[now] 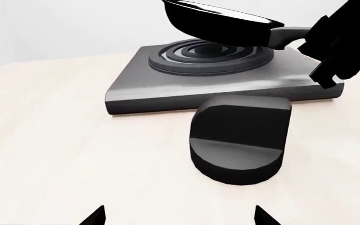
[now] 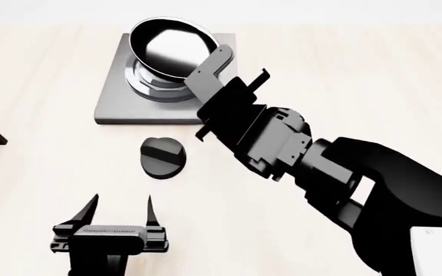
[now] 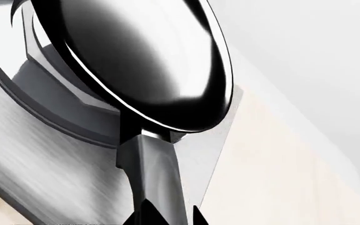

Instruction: Turn on the stove and put the frying pan on it.

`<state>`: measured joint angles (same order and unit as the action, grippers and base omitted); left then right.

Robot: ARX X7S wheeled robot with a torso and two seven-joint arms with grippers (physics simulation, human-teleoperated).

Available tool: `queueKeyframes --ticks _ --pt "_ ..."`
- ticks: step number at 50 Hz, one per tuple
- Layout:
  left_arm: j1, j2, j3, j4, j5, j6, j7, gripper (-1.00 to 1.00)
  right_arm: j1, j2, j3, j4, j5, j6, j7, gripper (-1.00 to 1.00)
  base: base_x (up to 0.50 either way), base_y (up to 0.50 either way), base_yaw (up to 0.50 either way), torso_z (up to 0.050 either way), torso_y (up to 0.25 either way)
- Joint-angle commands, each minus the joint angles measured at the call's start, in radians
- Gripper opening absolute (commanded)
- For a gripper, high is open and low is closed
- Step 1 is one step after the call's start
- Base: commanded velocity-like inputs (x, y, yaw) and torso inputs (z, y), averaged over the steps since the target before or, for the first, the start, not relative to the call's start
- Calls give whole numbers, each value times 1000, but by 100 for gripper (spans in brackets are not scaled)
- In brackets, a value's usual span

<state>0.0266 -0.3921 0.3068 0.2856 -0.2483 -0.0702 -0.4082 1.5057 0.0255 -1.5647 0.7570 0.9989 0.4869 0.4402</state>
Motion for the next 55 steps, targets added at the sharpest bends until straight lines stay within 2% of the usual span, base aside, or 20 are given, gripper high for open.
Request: queueKeyframes --ticks 1,26,27,45,50,52,55 --pt "6 16 -35 -3 -2 12 33 100 23 -25 23 -17 -102 -16 8 -100 0 0 0 0 0" --pt "8 10 -43 -10 -15 23 28 100 -32 -25 22 -19 -211 43 -11 -100 0 0 0 1 1" --pt "8 10 -43 -10 -16 22 28 100 -34 -25 22 -21 -219 43 -13 100 0 0 0 0 0" --pt "6 6 -42 -6 -21 18 23 100 -39 -25 26 -27 -229 44 -57 100 0 0 0 0 0" --pt "6 6 -41 -7 -21 20 23 100 -27 -25 30 -21 -156 42 -110 100 0 0 0 0 0" --pt "7 6 -40 -8 -21 22 23 100 -4 -25 52 -1 -39 33 -175 100 0 0 0 0 0" --pt "7 6 -39 -8 -20 23 22 100 6 -25 35 10 7 16 -191 100 0 0 0 0 0"
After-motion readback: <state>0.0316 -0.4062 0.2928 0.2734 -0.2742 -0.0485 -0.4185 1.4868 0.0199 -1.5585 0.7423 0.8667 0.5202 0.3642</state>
